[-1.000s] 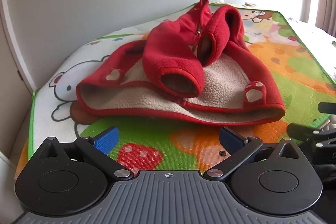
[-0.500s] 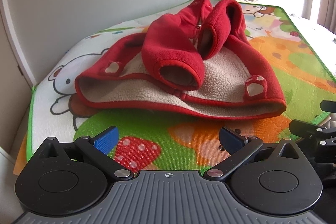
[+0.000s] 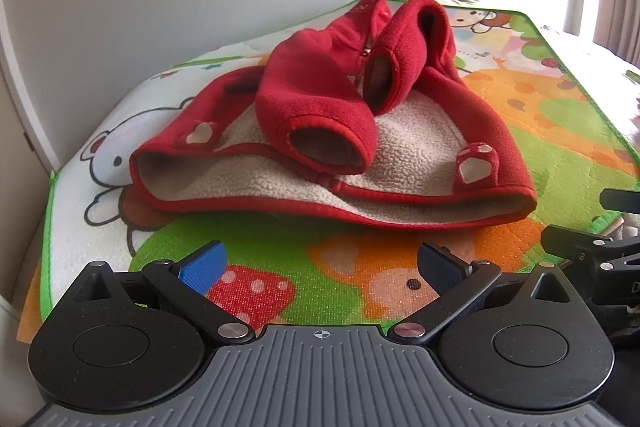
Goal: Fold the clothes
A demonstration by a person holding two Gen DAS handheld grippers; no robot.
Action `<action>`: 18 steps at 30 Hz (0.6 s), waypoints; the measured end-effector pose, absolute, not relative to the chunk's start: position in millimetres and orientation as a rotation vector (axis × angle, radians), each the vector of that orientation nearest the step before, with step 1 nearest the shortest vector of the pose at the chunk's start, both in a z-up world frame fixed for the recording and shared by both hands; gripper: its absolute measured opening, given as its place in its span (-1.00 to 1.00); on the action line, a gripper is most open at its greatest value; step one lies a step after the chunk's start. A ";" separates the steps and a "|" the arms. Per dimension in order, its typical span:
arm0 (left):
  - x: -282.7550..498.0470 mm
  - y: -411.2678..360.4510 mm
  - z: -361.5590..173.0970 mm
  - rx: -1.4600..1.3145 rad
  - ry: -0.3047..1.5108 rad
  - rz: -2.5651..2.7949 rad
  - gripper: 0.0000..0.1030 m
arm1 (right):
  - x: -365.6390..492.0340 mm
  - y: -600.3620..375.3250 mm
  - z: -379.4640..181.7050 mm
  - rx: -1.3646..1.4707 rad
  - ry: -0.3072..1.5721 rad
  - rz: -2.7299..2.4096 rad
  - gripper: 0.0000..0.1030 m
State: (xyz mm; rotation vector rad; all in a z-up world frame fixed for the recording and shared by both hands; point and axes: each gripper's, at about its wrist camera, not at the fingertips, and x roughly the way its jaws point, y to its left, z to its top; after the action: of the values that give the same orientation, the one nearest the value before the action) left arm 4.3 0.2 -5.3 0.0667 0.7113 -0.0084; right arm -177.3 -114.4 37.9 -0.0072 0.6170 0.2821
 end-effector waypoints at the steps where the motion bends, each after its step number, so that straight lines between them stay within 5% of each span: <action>1: 4.6 1.0 -5.5 0.063 0.713 -0.008 1.00 | -178.2 -114.1 38.4 -0.010 0.614 0.279 1.00; 18: 5.1 2.5 -7.0 0.058 0.735 -0.005 1.00 | -179.7 -111.1 38.5 -0.021 0.608 0.269 1.00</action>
State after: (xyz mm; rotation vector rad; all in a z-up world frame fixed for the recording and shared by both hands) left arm 5.1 2.5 -7.0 0.0584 0.7346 -0.0048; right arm -179.7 -111.1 38.5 -0.0206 0.6076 0.2688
